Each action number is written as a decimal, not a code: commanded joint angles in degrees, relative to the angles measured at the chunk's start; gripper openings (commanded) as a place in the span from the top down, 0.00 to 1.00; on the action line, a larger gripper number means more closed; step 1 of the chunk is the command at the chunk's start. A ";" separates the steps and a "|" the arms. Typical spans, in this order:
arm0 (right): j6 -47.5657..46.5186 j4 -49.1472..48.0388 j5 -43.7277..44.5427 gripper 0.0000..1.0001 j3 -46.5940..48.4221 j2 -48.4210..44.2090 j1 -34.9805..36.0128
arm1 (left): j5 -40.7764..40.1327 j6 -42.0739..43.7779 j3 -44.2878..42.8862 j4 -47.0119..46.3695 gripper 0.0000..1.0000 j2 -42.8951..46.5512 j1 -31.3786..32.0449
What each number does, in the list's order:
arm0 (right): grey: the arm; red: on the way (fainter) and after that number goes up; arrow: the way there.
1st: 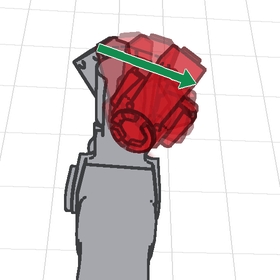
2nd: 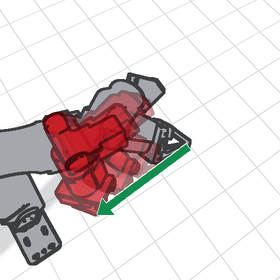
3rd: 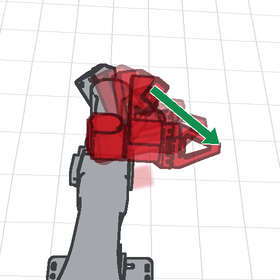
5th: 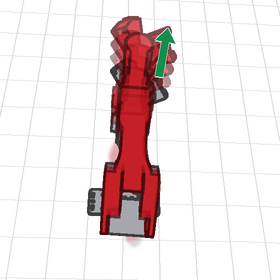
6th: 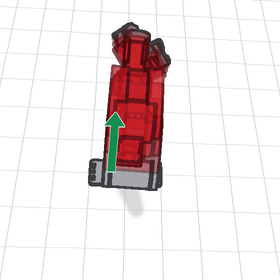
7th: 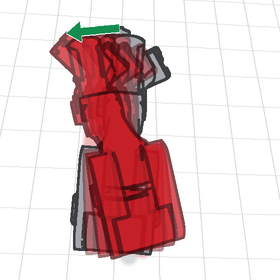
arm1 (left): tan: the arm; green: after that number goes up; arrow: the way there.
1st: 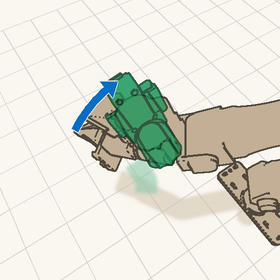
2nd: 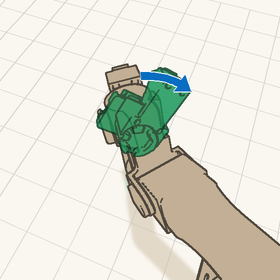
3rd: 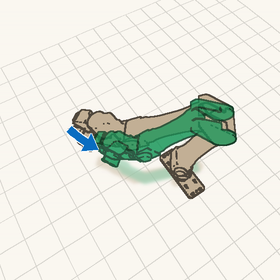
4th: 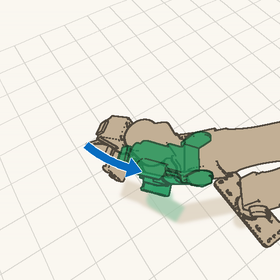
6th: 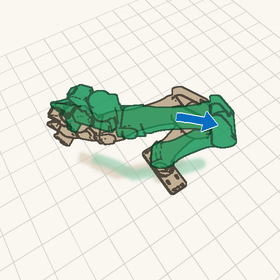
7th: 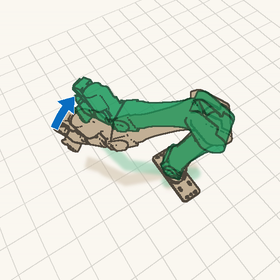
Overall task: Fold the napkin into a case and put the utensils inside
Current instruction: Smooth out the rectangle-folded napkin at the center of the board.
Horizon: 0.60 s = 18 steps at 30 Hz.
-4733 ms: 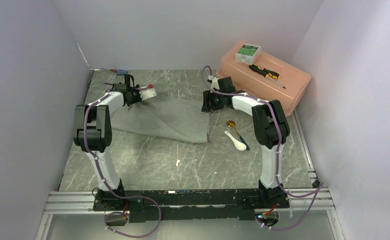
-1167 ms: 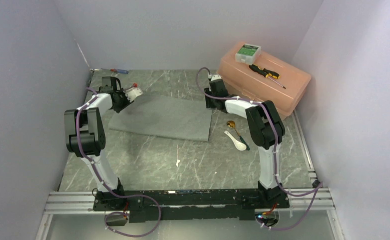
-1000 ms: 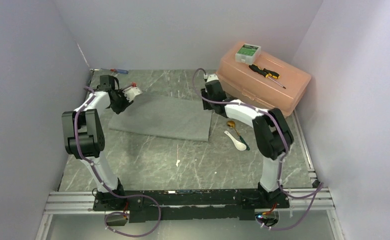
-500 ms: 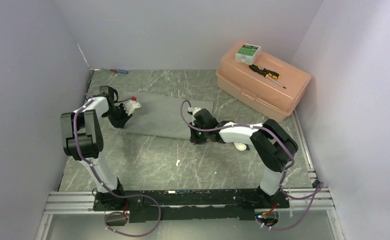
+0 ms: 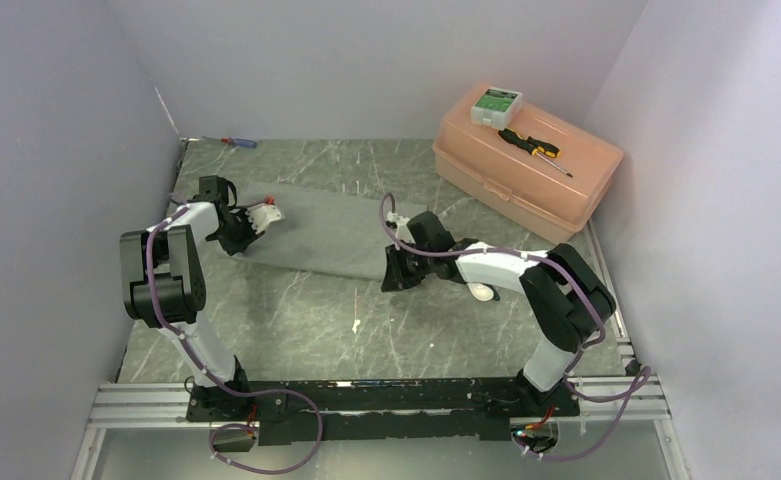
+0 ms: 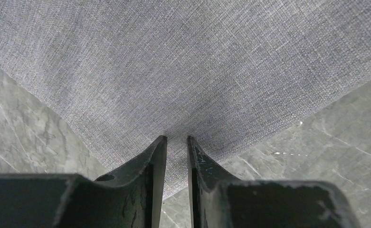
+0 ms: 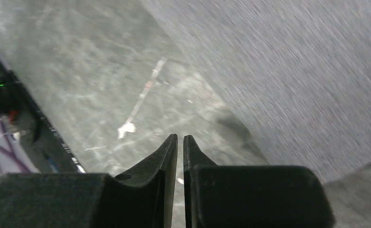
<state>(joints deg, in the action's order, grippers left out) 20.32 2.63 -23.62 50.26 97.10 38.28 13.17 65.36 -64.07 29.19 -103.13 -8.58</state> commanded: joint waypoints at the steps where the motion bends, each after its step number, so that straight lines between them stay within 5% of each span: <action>1: 0.91 -3.22 -6.15 0.86 6.39 -1.04 -0.73 | -1.46 1.39 0.92 -2.39 0.72 -0.49 -0.04; 7: 6.23 -9.06 -2.22 1.00 7.70 5.59 -4.23 | -1.04 0.32 0.53 -2.54 0.71 -0.75 0.21; 18: 6.26 -7.91 1.73 1.00 -2.67 4.62 -7.40 | -1.04 -0.10 1.48 -2.83 0.69 0.28 0.49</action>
<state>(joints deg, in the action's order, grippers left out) 26.57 -4.38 -24.27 51.66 104.25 32.45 12.29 65.25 -63.92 27.75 -103.13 -8.32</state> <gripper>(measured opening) 0.008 0.307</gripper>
